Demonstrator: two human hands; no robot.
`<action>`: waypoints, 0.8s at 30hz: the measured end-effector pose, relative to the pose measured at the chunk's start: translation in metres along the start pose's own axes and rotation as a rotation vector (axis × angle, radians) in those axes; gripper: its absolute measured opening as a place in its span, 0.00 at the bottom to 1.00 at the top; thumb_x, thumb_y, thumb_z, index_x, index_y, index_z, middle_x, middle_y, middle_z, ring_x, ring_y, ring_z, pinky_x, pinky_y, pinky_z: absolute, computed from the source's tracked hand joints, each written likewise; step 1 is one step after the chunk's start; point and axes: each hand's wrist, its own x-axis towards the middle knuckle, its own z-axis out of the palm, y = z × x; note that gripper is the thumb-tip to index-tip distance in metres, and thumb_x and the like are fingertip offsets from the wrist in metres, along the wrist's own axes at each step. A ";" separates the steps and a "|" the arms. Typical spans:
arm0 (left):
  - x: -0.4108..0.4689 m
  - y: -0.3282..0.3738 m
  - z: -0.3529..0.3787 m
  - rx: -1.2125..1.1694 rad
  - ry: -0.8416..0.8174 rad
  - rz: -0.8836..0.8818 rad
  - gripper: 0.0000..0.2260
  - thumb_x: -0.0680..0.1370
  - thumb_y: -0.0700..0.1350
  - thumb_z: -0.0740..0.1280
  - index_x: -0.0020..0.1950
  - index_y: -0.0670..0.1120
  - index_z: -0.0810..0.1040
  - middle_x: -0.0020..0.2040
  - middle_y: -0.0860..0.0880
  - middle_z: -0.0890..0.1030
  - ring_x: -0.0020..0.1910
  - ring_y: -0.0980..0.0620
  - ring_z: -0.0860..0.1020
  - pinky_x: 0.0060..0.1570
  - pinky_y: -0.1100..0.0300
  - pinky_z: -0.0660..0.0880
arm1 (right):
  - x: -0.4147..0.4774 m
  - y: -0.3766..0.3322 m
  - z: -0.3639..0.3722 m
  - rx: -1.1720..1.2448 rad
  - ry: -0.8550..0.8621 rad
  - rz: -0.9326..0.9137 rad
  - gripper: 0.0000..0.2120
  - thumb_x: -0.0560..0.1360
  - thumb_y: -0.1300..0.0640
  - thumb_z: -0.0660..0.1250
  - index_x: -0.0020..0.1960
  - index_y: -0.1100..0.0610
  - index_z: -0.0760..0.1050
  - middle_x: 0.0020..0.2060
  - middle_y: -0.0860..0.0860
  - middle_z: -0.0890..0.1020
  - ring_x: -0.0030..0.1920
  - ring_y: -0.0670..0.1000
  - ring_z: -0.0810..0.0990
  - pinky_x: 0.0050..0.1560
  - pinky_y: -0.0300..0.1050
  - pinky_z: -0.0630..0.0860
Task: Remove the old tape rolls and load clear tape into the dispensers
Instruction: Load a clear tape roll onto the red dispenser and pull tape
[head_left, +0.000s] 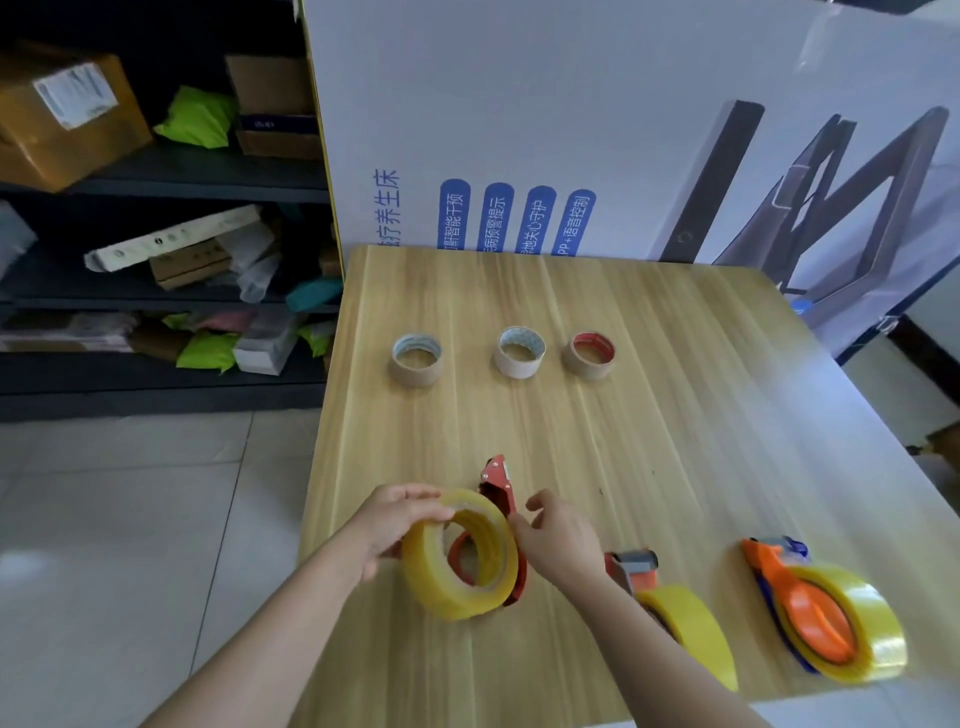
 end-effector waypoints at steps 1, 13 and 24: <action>0.003 -0.004 0.001 0.022 -0.006 -0.008 0.14 0.70 0.44 0.74 0.55 0.50 0.82 0.49 0.45 0.85 0.45 0.49 0.80 0.40 0.59 0.74 | 0.002 0.005 0.006 -0.031 -0.036 0.019 0.18 0.78 0.44 0.60 0.63 0.53 0.71 0.51 0.49 0.80 0.44 0.48 0.76 0.36 0.40 0.69; 0.028 -0.002 0.016 0.100 -0.108 -0.029 0.11 0.72 0.42 0.73 0.54 0.50 0.84 0.48 0.46 0.85 0.44 0.51 0.80 0.41 0.60 0.73 | 0.020 0.018 0.005 -0.364 -0.056 -0.135 0.11 0.81 0.55 0.57 0.56 0.53 0.77 0.47 0.52 0.82 0.47 0.54 0.81 0.39 0.45 0.76; 0.043 0.013 0.019 0.102 -0.200 -0.033 0.13 0.70 0.41 0.74 0.53 0.51 0.84 0.43 0.48 0.85 0.36 0.56 0.81 0.37 0.64 0.74 | 0.038 0.031 -0.004 -0.360 0.035 -0.164 0.13 0.81 0.54 0.56 0.57 0.50 0.78 0.51 0.51 0.81 0.52 0.54 0.78 0.41 0.44 0.74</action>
